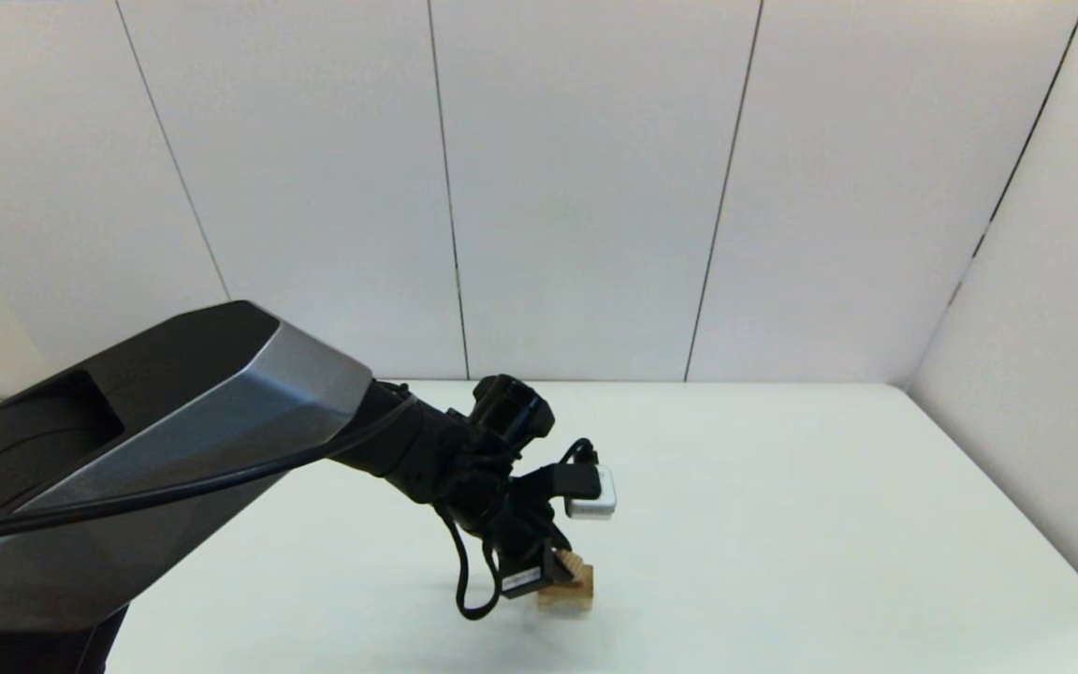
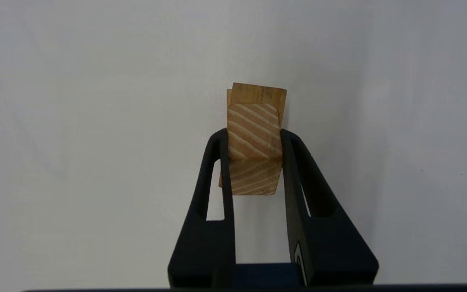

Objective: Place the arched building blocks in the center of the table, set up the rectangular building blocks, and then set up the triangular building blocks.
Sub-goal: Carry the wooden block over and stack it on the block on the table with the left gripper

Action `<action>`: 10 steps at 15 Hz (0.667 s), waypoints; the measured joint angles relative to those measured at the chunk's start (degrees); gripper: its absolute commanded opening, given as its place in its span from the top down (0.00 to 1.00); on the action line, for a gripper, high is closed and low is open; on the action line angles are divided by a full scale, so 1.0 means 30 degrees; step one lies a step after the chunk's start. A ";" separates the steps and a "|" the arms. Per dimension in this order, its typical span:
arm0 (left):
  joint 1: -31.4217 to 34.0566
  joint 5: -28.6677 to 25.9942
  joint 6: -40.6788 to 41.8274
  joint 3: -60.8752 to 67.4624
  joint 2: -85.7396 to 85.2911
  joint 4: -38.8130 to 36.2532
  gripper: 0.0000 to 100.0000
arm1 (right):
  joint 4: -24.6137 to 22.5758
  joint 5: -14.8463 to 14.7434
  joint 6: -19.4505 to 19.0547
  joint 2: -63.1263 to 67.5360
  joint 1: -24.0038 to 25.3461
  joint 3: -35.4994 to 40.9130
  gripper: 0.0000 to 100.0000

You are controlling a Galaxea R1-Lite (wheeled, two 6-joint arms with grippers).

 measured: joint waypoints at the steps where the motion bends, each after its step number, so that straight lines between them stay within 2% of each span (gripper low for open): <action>1: 0.0000 -0.0016 0.0000 0.0037 0.0024 0.0000 1.00 | 0.0004 -0.0008 0.0008 0.0000 0.0000 0.0000 0.00; 10: -0.0093 -0.0016 -0.0016 0.0028 0.0053 -0.0012 1.00 | 0.0004 0.0000 -0.0008 0.0000 0.0000 0.0000 0.00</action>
